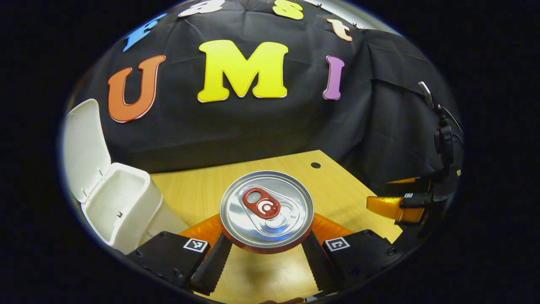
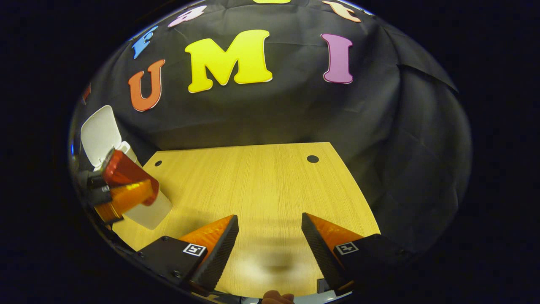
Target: Press the lid of the desktop garbage bin to open it, pick up the crumpled paper on the desktop and throw it into the bin, then pick up the pop can on the desktop and drop it into the bin, and finally close the garbage bin lid.
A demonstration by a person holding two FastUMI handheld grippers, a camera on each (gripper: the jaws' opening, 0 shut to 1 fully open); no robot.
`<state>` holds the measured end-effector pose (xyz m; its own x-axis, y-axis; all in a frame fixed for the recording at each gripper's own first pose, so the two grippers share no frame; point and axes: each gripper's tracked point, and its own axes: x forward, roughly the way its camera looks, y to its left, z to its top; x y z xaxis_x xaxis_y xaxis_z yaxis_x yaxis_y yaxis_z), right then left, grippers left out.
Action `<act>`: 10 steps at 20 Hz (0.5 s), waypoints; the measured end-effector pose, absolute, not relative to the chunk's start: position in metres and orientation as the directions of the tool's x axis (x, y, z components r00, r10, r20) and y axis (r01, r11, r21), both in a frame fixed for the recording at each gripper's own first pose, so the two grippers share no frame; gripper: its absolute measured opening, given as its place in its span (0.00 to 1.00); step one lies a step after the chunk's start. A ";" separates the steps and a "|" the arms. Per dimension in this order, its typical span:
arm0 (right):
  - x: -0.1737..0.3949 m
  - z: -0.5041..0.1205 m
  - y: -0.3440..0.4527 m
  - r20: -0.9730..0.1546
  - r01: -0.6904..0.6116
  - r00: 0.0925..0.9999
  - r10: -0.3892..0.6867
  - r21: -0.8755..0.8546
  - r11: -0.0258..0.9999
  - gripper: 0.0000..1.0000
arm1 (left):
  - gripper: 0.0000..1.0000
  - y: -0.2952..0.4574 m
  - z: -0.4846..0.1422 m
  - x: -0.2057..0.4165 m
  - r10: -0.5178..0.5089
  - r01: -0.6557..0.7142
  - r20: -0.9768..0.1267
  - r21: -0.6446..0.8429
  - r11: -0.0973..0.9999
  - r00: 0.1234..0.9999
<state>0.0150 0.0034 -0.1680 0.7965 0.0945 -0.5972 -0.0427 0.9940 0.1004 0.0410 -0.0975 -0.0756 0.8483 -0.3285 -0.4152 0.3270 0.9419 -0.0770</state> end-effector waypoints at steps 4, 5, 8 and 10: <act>0.024 -0.165 0.024 -0.593 -0.084 0.793 0.137 0.116 0.990 0.95 | 0.85 -0.054 -0.037 0.052 -0.246 0.251 -0.370 -0.036 0.967 0.896; 0.025 -0.164 0.028 -0.591 -0.098 0.793 0.148 0.115 0.988 0.95 | 0.85 -0.040 -0.030 0.053 -0.222 0.225 -0.369 -0.036 0.974 0.902; 0.031 -0.165 0.051 -0.590 -0.139 0.786 0.187 0.126 0.982 0.95 | 0.85 0.005 -0.021 0.054 -0.147 0.141 -0.368 -0.043 0.989 0.918; 0.033 -0.166 0.066 -0.593 -0.168 0.778 0.210 0.126 0.978 0.95 | 0.85 0.036 -0.018 0.052 -0.088 0.081 -0.367 -0.034 0.996 0.926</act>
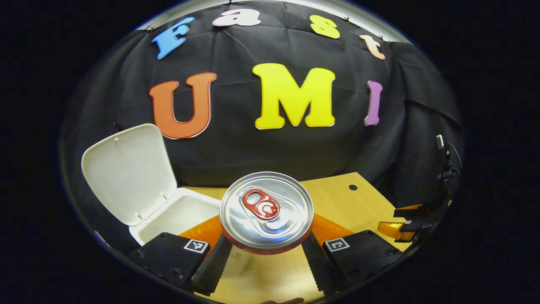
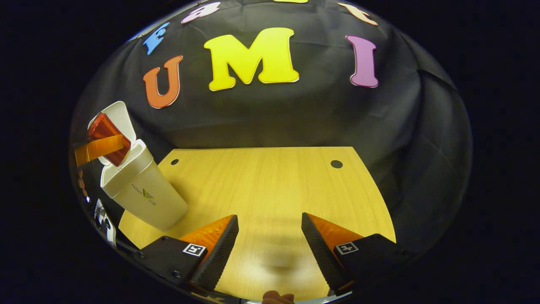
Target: Press the lid of the desktop garbage bin to open it, pick up the crumpled paper on the desktop and throw it into the bin, then pick up the pop can on the desktop and drop it into the bin, and finally close the garbage bin lid.
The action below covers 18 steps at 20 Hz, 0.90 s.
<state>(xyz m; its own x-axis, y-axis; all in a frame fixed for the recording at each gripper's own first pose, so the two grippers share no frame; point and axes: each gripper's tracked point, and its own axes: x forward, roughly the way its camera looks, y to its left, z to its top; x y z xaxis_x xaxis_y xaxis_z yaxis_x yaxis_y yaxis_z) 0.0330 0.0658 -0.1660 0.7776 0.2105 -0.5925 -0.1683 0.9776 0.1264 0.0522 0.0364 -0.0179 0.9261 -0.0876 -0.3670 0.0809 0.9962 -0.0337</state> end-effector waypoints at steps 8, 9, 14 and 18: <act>0.028 -0.174 0.128 -0.609 -0.289 0.732 0.304 0.126 0.949 0.95 | 0.85 0.157 -0.028 0.045 0.163 -0.183 -0.369 -0.019 0.983 0.915; 0.026 -0.175 0.134 -0.612 -0.303 0.727 0.312 0.121 0.945 0.95 | 0.85 0.168 -0.034 0.045 0.190 -0.211 -0.379 -0.014 0.977 0.906; 0.018 -0.185 0.144 -0.628 -0.330 0.712 0.313 0.094 0.939 0.95 | 0.87 0.188 -0.058 0.044 0.237 -0.265 -0.423 -0.009 0.964 0.875; 0.014 -0.191 0.143 -0.640 -0.325 0.701 0.314 0.105 0.940 0.95 | 0.87 0.193 -0.069 0.046 0.249 -0.298 -0.435 -0.047 0.954 0.865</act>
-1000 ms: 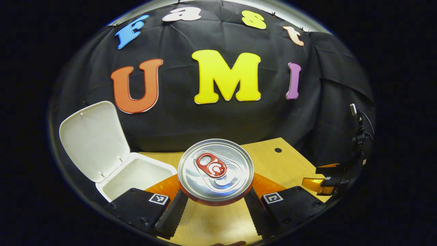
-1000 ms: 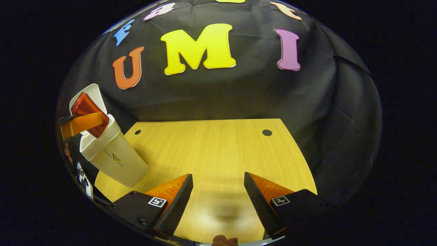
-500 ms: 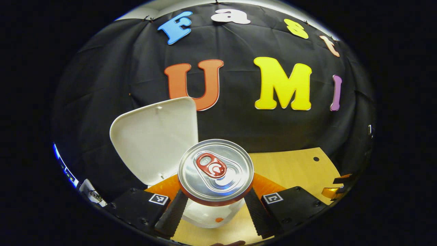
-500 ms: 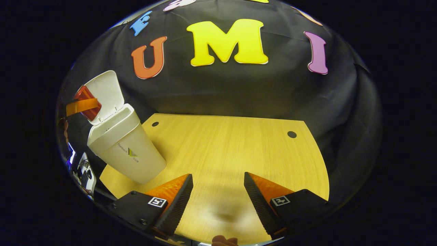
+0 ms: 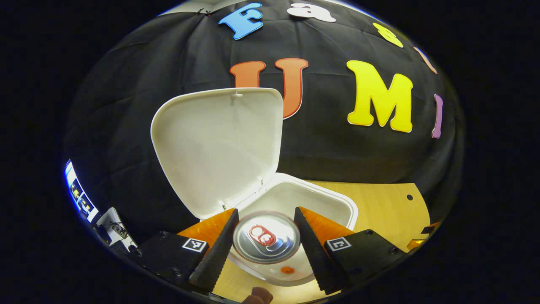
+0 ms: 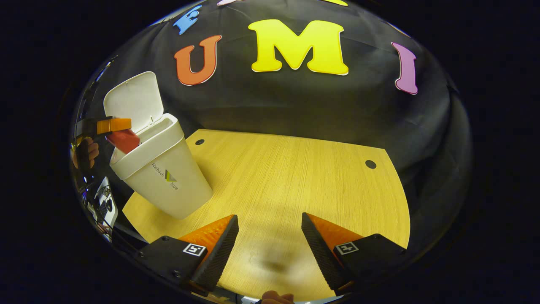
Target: Press the lid of the desktop garbage bin to open it, pick up the crumpled paper on the desktop and throw it into the bin, then pick up the pop can on the desktop and drop it into the bin, and finally close the garbage bin lid.
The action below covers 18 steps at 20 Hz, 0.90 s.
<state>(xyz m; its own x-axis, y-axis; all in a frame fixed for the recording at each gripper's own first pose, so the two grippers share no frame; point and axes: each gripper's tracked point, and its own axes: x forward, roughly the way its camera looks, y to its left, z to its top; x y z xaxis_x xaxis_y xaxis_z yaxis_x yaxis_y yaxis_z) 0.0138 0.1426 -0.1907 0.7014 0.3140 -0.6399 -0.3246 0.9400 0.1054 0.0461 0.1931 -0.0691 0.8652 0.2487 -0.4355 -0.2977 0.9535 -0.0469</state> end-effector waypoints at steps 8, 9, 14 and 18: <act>0.014 -0.197 0.132 -0.649 -0.290 0.696 0.307 0.137 0.947 0.95 | 0.89 0.189 -0.005 0.057 0.288 -0.306 -0.310 -0.009 0.952 0.906; 0.013 -0.197 0.132 -0.648 -0.300 0.696 0.309 0.128 0.945 0.95 | 0.90 0.188 0.011 0.061 0.287 -0.305 -0.281 -0.022 0.952 0.916; 0.007 -0.198 0.137 -0.647 -0.334 0.681 0.343 0.142 0.932 0.95 | 0.90 0.194 0.082 0.078 0.314 -0.327 -0.137 -0.080 0.942 0.939; 0.009 -0.199 0.133 -0.652 -0.340 0.674 0.347 0.143 0.930 0.95 | 0.90 0.220 0.107 0.092 0.378 -0.393 -0.129 -0.129 0.910 0.917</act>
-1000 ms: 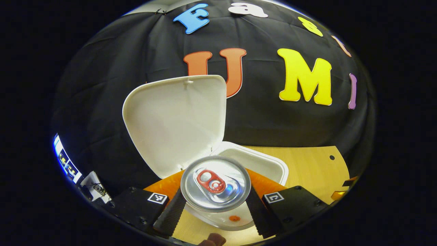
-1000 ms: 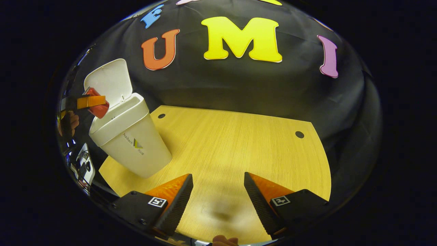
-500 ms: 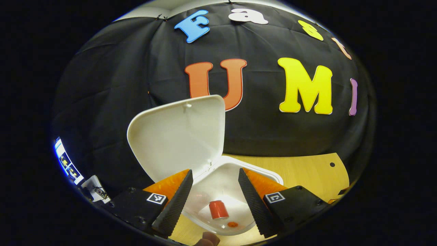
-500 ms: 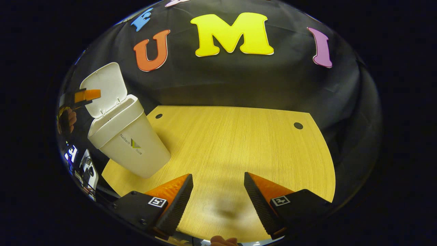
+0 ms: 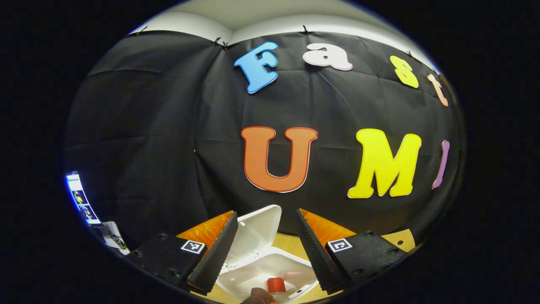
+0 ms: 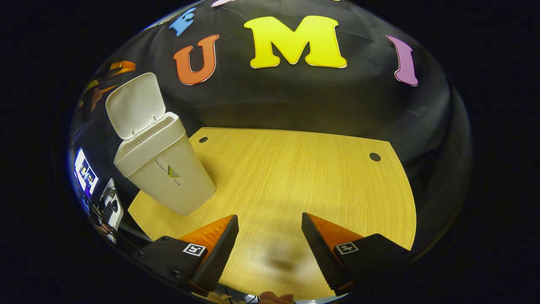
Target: Press the lid of the desktop garbage bin to open it, pick up the crumpled paper on the desktop and throw it into the bin, then pick up the pop can on the desktop and drop it into the bin, and finally close the garbage bin lid.
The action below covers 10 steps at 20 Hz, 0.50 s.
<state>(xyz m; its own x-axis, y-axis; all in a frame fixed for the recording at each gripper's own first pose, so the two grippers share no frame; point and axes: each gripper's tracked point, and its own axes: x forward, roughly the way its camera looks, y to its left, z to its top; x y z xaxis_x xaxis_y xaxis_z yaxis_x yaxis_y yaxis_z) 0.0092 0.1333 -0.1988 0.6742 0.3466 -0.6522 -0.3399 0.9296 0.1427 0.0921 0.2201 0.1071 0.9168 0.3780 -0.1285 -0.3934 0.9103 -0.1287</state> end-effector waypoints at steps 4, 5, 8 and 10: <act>0.015 -0.198 0.123 -0.650 -0.329 0.681 0.339 0.143 0.934 0.95 | 0.90 0.255 0.109 0.110 0.457 -0.479 -0.160 -0.145 0.866 0.875; 0.015 -0.198 0.120 -0.651 -0.327 0.679 0.339 0.145 0.934 0.95 | 0.90 0.261 0.106 0.114 0.473 -0.498 -0.178 -0.146 0.855 0.863; 0.014 -0.204 0.111 -0.660 -0.329 0.675 0.331 0.132 0.935 0.95 | 0.90 0.273 0.091 0.122 0.502 -0.543 -0.242 -0.151 0.826 0.830; 0.015 -0.206 0.106 -0.662 -0.332 0.673 0.330 0.128 0.935 0.95 | 0.90 0.272 0.077 0.126 0.499 -0.555 -0.283 -0.169 0.815 0.819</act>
